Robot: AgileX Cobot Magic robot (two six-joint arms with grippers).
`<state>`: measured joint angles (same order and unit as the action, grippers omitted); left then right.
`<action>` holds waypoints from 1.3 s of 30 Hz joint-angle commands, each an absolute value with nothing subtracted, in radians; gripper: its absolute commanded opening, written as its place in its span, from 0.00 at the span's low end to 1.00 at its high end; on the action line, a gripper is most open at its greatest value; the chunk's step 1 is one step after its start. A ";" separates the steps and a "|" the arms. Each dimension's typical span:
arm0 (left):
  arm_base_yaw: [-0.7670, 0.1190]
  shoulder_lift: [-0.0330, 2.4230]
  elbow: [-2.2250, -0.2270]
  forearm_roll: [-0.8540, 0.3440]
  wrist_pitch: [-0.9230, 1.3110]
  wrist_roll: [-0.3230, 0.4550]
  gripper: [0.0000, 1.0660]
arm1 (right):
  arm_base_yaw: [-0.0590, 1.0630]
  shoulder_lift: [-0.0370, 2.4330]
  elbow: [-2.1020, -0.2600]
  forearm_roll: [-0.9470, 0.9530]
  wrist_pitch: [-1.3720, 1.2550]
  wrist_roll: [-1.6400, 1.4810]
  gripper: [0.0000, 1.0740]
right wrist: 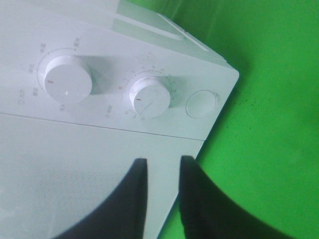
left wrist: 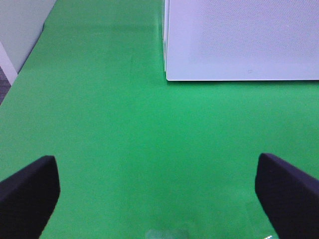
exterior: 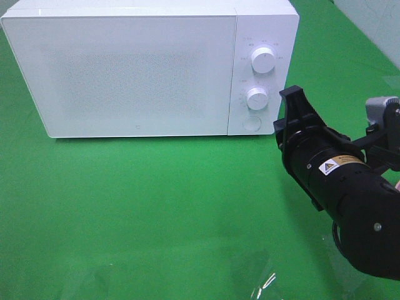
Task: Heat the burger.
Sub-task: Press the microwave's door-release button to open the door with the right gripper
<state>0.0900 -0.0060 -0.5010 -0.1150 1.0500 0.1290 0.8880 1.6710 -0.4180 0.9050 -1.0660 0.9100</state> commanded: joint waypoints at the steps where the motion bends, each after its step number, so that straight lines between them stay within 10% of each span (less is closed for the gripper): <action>1: 0.094 -0.029 -0.497 -0.120 1.040 0.131 0.94 | 0.892 1.669 -0.424 0.899 -1.064 1.043 0.06; 22: 0.094 -0.029 -0.497 -0.120 1.040 0.131 0.94 | 0.889 1.826 -0.424 0.859 -1.050 1.334 0.00; 39: 0.094 -0.029 -0.497 -0.120 1.040 0.131 0.94 | 0.638 1.949 -0.588 0.566 -0.980 1.386 0.00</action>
